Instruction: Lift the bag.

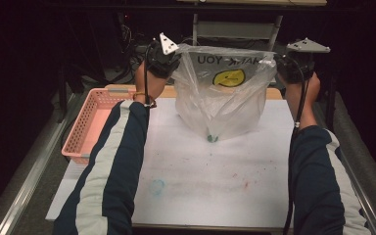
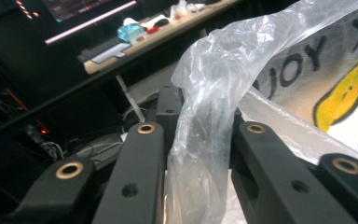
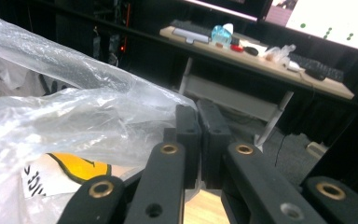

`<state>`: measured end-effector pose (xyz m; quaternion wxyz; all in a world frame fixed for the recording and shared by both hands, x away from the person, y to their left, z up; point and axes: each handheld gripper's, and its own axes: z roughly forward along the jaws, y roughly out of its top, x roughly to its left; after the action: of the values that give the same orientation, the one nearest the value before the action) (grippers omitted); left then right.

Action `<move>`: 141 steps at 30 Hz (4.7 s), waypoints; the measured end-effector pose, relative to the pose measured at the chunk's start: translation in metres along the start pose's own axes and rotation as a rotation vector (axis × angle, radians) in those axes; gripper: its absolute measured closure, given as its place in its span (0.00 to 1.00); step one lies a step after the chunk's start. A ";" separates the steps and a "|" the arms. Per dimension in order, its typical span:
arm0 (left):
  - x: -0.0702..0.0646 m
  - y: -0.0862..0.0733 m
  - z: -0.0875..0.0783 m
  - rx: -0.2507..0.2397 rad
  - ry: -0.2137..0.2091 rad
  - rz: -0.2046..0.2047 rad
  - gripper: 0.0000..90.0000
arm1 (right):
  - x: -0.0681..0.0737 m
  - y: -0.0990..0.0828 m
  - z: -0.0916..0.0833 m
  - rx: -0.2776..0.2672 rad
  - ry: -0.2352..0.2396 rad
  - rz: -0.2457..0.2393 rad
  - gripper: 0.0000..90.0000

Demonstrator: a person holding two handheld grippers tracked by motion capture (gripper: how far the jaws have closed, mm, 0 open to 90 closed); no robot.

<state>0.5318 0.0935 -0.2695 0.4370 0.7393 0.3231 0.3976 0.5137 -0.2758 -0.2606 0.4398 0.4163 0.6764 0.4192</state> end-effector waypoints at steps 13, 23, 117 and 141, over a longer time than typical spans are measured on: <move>0.004 -0.004 -0.012 0.004 -0.010 -0.081 0.38 | 0.003 0.002 -0.008 -0.019 0.020 0.025 0.67; -0.003 0.006 -0.032 -0.023 -0.027 -0.020 0.27 | 0.015 0.007 -0.023 -0.081 0.081 0.033 0.45; -0.031 -0.181 -0.159 -0.003 -0.118 0.047 0.17 | 0.071 -0.131 -0.110 -0.096 0.273 -0.008 0.22; -0.048 -0.210 -0.181 0.033 -0.140 0.067 0.17 | 0.086 -0.167 -0.128 -0.048 0.328 -0.054 0.21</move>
<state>0.3243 0.2101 -0.4195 0.4328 0.7828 0.2736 0.3537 0.3371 -0.2715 -0.4045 0.3445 0.3133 0.7398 0.4857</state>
